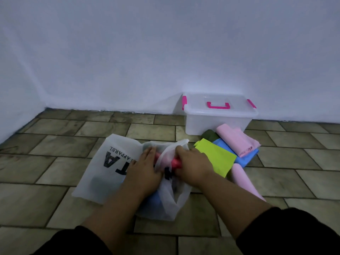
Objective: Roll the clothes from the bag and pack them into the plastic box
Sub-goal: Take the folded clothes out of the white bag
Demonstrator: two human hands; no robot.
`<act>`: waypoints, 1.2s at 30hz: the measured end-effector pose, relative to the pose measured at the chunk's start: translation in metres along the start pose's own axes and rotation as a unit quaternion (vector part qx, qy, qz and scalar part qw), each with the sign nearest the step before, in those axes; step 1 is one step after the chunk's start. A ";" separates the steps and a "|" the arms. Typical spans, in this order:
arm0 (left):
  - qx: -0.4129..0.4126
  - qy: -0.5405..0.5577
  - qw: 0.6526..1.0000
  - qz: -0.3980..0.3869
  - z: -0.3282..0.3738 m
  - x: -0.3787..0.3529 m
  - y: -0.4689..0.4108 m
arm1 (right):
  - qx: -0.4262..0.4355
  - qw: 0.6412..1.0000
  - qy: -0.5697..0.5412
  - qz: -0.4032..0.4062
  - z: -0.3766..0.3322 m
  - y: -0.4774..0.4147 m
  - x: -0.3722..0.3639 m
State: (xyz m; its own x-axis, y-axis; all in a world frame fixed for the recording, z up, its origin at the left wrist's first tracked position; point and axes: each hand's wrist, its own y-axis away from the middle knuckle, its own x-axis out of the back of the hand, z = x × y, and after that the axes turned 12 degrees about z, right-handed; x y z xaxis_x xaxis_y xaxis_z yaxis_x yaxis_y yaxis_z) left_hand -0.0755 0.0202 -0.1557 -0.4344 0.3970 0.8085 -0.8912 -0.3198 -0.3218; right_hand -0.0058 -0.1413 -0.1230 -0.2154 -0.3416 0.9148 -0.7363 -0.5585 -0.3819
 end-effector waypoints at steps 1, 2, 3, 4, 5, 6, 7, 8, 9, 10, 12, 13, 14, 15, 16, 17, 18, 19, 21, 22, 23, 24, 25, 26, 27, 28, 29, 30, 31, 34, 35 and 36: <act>0.004 0.003 1.000 0.004 -0.001 -0.001 -0.001 | -0.010 0.999 -0.040 0.009 0.005 0.000 0.008; 0.008 0.006 1.000 0.007 -0.002 -0.002 -0.002 | -0.021 0.996 -0.081 0.019 0.010 0.002 0.018; 0.012 0.006 1.000 0.008 -0.002 -0.003 -0.004 | -0.037 0.992 -0.114 0.030 0.018 0.004 0.029; 0.017 0.005 1.000 0.007 -0.003 -0.003 -0.006 | -0.059 0.988 -0.138 0.043 0.027 0.007 0.040; 0.021 0.004 1.000 0.006 -0.003 -0.004 -0.007 | -0.086 0.982 -0.154 0.058 0.039 0.010 0.050; 0.023 0.000 1.000 0.006 -0.003 -0.005 -0.008 | -0.115 0.976 -0.169 0.075 0.051 0.012 0.058; 0.020 -0.005 1.000 0.006 -0.003 -0.005 -0.009 | -0.145 0.967 -0.183 0.098 0.064 0.016 0.065; 0.014 -0.011 1.000 0.005 -0.002 -0.005 -0.010 | -0.176 0.956 -0.195 0.128 0.076 0.018 0.069; 0.010 -0.016 1.000 0.005 -0.002 -0.006 -0.010 | -0.206 0.944 -0.200 0.164 0.087 0.020 0.070; 0.007 -0.018 1.000 0.004 -0.001 -0.006 -0.011 | -0.232 0.933 -0.191 0.200 0.096 0.022 0.069; 0.009 -0.017 1.000 -0.002 -0.001 -0.006 -0.011 | -0.264 0.923 -0.133 0.248 0.107 0.024 0.061; 0.011 -0.018 1.000 -0.006 -0.001 -0.006 -0.011 | -0.264 0.929 -0.088 0.245 0.109 0.025 0.056; 0.013 -0.022 1.000 -0.009 -0.001 -0.006 -0.011 | -0.254 0.941 -0.036 0.219 0.111 0.025 0.050; 0.015 -0.027 0.999 -0.012 -0.001 -0.006 -0.011 | -0.239 0.955 0.015 0.178 0.110 0.026 0.045; 0.017 -0.033 0.999 -0.014 -0.001 -0.006 -0.013 | -0.223 0.963 0.057 0.138 0.110 0.027 0.040; 0.018 -0.038 0.999 -0.017 0.000 -0.005 -0.015 | -0.214 0.967 0.086 0.110 0.110 0.027 0.037; 0.019 -0.045 0.999 -0.022 0.001 -0.003 -0.020 | -0.216 0.966 0.106 0.095 0.108 0.026 0.037; 0.021 -0.054 0.998 -0.030 0.003 -0.001 -0.027 | -0.223 0.963 0.117 0.092 0.106 0.024 0.040; 0.035 -0.066 0.996 -0.057 0.010 0.001 -0.044 | -0.210 0.965 0.086 0.128 0.093 0.018 0.045; 0.044 -0.073 0.994 -0.074 0.013 0.002 -0.052 | -0.185 0.970 0.036 0.153 0.083 0.014 0.047; 0.049 -0.083 0.991 -0.091 0.016 0.003 -0.059 | -0.153 0.974 -0.027 0.163 0.070 0.012 0.049; 0.048 -0.095 0.989 -0.106 0.018 0.003 -0.063 | -0.118 0.977 -0.089 0.152 0.056 0.010 0.050; 0.043 -0.106 0.986 -0.118 0.019 0.004 -0.066 | -0.085 0.979 -0.138 0.121 0.042 0.009 0.050; 0.035 -0.112 0.985 -0.124 0.018 0.005 -0.067 | -0.060 0.980 -0.169 0.082 0.029 0.009 0.049; 0.028 -0.108 0.986 -0.122 0.016 0.007 -0.067 | -0.040 0.982 -0.182 0.042 0.020 0.009 0.045; 0.023 -0.091 0.989 -0.117 0.013 0.009 -0.065 | -0.025 0.983 -0.180 0.013 0.013 0.009 0.040; 0.016 -0.064 0.992 -0.110 0.010 0.011 -0.062 | -0.015 0.985 -0.169 -0.005 0.009 0.009 0.034; 0.008 -0.035 0.993 -0.109 0.006 0.013 -0.058 | -0.009 0.988 -0.151 -0.015 0.006 0.010 0.028; 0.002 -0.014 0.994 -0.113 0.003 0.014 -0.053 | -0.004 0.992 -0.128 -0.022 0.005 0.010 0.023; 0.011 0.031 0.991 -0.132 -0.006 0.017 -0.044 | 0.011 0.996 -0.083 -0.031 0.004 0.011 0.009; 0.017 0.039 0.990 -0.136 -0.008 0.018 -0.043 | 0.013 0.996 -0.075 -0.035 0.004 0.011 0.005; 0.018 0.035 0.989 -0.140 -0.008 0.018 -0.042 | 0.013 0.997 -0.068 -0.037 0.004 0.011 0.002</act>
State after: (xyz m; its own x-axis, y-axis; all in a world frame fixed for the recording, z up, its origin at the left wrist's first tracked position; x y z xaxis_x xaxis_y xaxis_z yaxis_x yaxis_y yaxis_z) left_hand -0.0472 0.0482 -0.1316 -0.1811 0.5323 0.8270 -0.9730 -0.2194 -0.0719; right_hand -0.0117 -0.1508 -0.1256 -0.0707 -0.3970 0.9151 -0.7295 -0.6051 -0.3189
